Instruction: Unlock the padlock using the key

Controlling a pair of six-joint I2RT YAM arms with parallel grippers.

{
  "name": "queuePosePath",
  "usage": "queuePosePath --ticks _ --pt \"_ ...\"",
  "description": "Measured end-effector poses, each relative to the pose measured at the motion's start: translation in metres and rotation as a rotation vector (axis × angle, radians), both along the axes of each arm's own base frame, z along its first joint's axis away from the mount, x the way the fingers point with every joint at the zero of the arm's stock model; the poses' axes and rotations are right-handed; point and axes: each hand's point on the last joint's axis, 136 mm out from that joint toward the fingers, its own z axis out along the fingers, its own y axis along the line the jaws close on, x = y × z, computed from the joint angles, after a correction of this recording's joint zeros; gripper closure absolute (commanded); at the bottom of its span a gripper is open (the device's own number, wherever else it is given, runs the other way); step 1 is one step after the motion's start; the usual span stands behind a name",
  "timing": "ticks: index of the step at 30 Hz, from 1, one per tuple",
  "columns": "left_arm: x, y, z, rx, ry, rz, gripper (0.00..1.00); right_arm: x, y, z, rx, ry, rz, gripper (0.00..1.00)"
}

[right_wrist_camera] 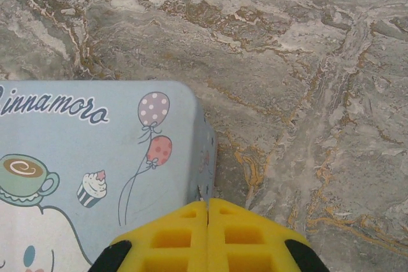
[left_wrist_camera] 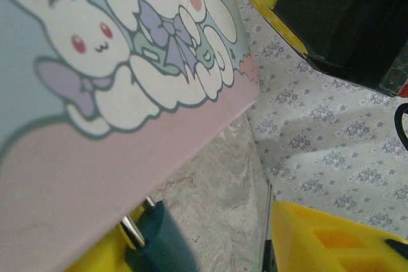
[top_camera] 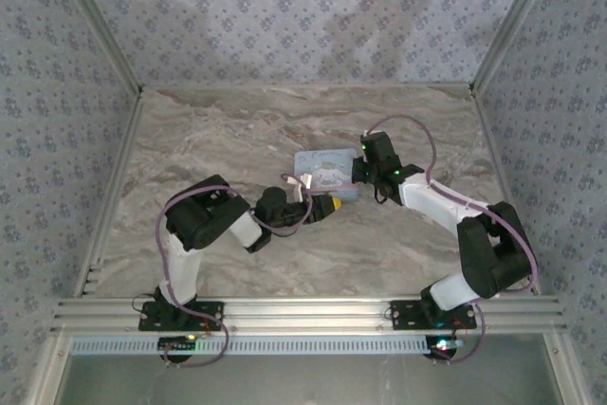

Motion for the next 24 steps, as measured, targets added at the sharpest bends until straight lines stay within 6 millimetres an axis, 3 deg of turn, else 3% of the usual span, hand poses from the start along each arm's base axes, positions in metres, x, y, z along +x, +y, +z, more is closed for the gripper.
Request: queuePosePath --ticks 4,8,10,13,15,18,22,24 --pt "-0.0006 -0.0001 0.0007 -0.006 0.002 -0.008 0.6 -0.0001 -0.0001 -0.0001 0.0 0.0 0.0 1.0" --pt "-0.002 -0.0014 0.0006 -0.012 0.001 -0.022 0.61 -0.0003 -0.0002 -0.0005 -0.001 0.001 0.0 1.0" --pt "-0.0026 -0.0029 0.0009 -0.015 0.003 -0.032 0.69 -0.0002 -0.0002 0.0 -0.001 0.0 0.0 1.0" --pt "-0.0032 -0.0038 0.0011 -0.019 0.008 -0.039 0.69 -0.0004 -0.0003 0.0006 0.0 -0.002 0.0 1.0" --pt "-0.0037 -0.0037 0.0013 -0.021 0.009 -0.044 0.66 -0.0004 -0.0003 0.0014 0.001 -0.004 0.0 1.0" --pt "-0.0043 -0.0036 0.0018 -0.026 0.012 -0.05 0.52 -0.0005 -0.0003 0.0023 0.002 -0.006 0.0 1.0" --pt "-0.0043 -0.0033 0.0019 -0.027 0.015 -0.052 0.52 -0.0006 -0.0004 0.0026 0.003 -0.006 0.0 1.0" --pt "-0.0043 -0.003 0.0021 -0.026 0.015 -0.051 0.46 -0.0007 -0.0004 0.0027 0.003 -0.007 0.0 1.0"
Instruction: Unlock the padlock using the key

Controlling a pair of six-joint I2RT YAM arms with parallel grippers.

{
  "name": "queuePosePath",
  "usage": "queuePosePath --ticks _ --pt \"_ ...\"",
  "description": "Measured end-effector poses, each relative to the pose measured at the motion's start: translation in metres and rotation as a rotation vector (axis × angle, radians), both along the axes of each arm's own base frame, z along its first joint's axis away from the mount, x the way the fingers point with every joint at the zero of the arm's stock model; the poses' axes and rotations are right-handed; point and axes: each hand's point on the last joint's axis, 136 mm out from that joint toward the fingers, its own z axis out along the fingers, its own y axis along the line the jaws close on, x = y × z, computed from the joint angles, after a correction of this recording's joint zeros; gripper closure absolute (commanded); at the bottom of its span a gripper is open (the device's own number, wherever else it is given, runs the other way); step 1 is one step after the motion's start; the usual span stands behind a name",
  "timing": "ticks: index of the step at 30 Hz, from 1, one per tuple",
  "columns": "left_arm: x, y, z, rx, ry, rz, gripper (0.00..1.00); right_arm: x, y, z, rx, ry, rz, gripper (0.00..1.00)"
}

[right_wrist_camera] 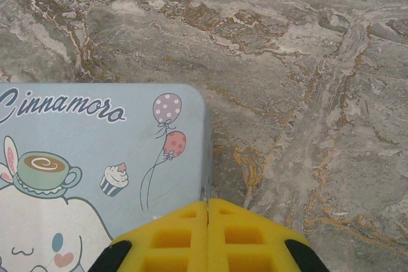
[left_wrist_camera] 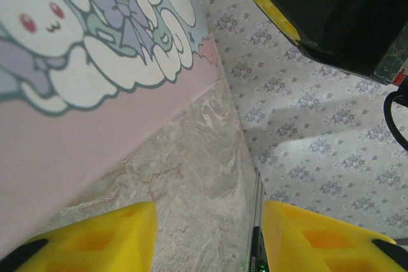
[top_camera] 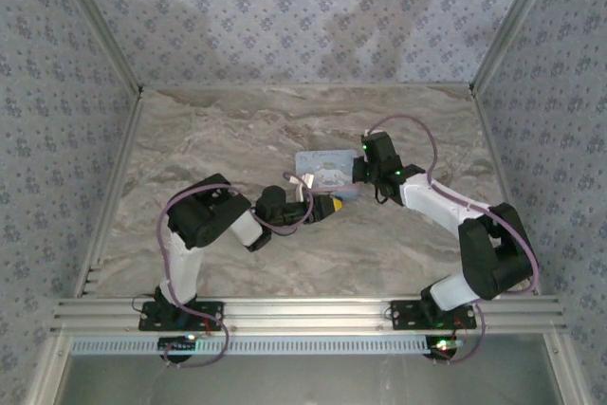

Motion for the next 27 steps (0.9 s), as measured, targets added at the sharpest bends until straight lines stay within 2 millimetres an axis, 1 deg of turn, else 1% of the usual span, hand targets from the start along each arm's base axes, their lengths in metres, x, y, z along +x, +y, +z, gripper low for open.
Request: queuePosePath --ticks 4,6,8,9,14,19,27 --pt "0.0 0.009 -0.001 0.053 0.04 0.039 0.4 0.0 0.0 0.002 0.002 -0.005 0.0 1.0" --pt "0.003 0.022 -0.006 0.115 0.074 0.093 0.35 -0.001 0.0 0.002 0.003 -0.006 0.0 1.0" --pt "0.009 0.037 -0.012 0.172 0.128 0.158 0.31 -0.001 -0.001 0.002 0.003 -0.007 0.0 1.0" --pt "0.01 0.039 -0.013 0.19 0.147 0.168 0.31 -0.001 -0.001 0.002 0.003 -0.007 -0.001 1.0" --pt "0.015 0.035 -0.015 0.259 0.192 0.188 0.3 0.0 -0.004 0.002 0.003 -0.007 -0.009 1.0" --pt "0.013 0.033 -0.021 0.309 0.213 0.188 0.3 0.001 -0.004 0.002 0.003 -0.007 -0.01 1.0" --pt "0.013 0.029 -0.019 0.337 0.137 0.203 0.3 0.0 -0.003 -0.001 0.007 0.001 -0.003 1.0"
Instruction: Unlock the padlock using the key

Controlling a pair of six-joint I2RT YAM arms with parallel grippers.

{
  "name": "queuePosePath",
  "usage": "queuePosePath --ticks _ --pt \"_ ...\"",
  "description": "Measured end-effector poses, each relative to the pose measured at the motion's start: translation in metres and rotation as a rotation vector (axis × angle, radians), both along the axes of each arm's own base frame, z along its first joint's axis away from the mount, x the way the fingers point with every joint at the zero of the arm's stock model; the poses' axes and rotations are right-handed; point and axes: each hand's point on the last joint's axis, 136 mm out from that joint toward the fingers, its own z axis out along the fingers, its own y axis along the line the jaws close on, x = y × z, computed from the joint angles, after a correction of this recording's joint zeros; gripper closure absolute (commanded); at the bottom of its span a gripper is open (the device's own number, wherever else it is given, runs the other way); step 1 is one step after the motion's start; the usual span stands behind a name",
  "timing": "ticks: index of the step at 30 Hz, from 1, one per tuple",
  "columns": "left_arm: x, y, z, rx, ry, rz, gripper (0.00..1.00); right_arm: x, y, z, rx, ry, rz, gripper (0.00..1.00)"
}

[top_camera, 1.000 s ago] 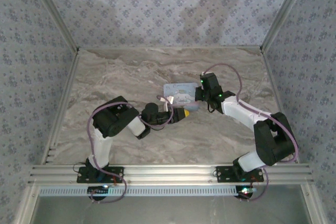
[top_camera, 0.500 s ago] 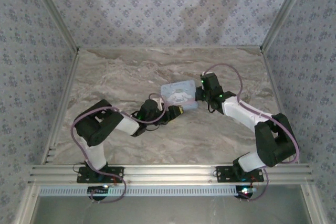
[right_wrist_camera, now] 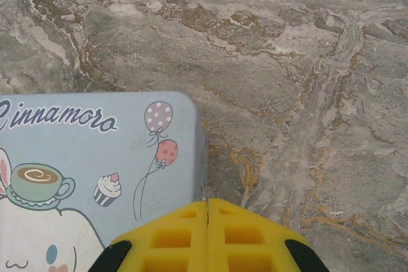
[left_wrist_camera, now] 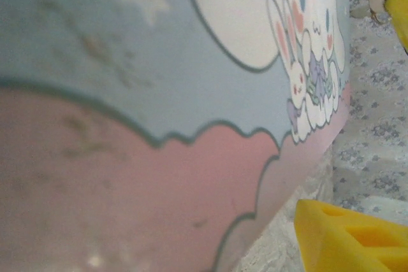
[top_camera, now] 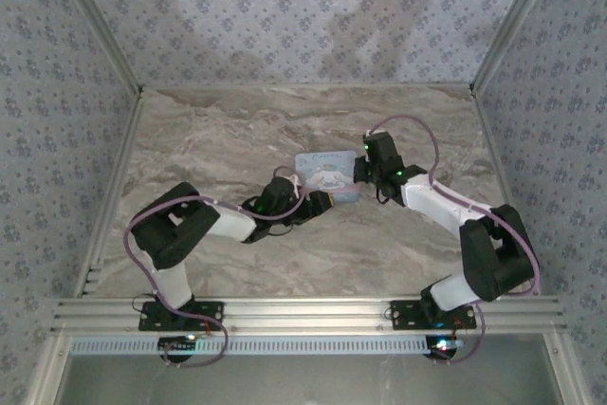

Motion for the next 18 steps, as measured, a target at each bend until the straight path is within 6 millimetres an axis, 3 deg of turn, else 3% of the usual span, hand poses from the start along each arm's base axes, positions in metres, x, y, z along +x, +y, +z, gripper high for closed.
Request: queuePosePath --ticks 7,11,18 --pt "-0.001 -0.008 0.003 0.042 -0.129 -0.035 0.27 -0.005 0.01 -0.015 -0.002 0.037 0.02 1.0" --pt "0.007 -0.019 0.011 0.024 -0.256 -0.039 0.26 -0.008 0.017 -0.017 0.006 0.038 0.031 1.0" --pt "0.021 -0.02 0.012 0.041 -0.38 -0.014 0.26 -0.009 0.022 -0.017 0.013 0.033 0.036 1.0"
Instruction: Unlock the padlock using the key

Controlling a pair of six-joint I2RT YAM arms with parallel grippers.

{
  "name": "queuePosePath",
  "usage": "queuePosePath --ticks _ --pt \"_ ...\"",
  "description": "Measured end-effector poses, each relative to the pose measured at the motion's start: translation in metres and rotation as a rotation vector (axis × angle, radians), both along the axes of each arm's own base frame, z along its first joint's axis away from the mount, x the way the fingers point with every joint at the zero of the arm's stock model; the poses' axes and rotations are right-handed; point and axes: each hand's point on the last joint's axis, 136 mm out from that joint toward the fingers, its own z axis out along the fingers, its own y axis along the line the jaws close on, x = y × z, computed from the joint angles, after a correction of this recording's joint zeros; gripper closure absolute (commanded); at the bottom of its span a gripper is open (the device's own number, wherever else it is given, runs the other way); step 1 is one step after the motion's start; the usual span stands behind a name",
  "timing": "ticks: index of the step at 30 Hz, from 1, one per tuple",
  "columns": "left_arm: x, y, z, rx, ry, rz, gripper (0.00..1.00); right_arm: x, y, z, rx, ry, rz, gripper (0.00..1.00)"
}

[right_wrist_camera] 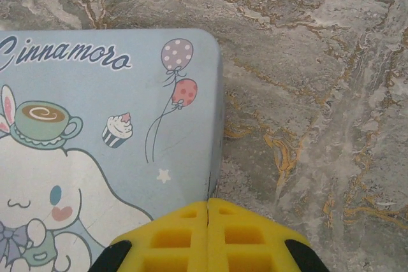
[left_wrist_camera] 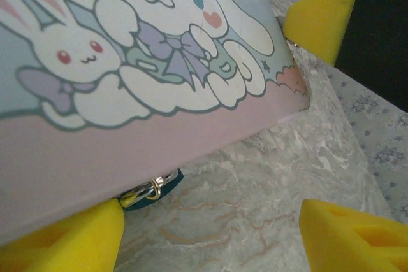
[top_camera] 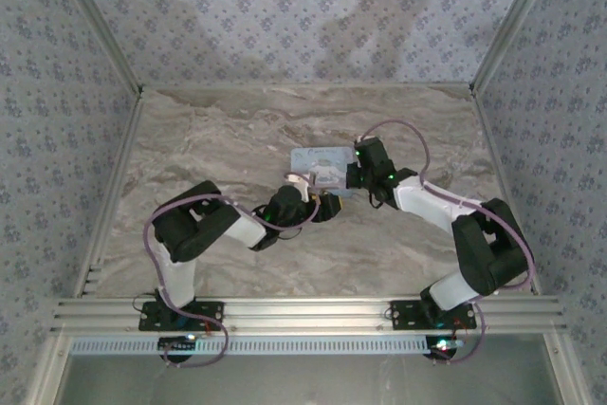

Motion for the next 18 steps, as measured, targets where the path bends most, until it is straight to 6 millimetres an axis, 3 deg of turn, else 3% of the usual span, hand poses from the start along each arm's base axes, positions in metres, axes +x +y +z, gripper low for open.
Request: queuePosePath --ticks 10,18 --pt "-0.003 0.015 -0.004 0.065 -0.069 0.091 0.26 0.0 0.001 -0.001 0.004 -0.012 -0.001 1.0" --pt "-0.001 0.007 -0.005 0.08 -0.131 0.062 0.31 -0.002 0.007 0.0 0.006 -0.013 0.011 1.0"
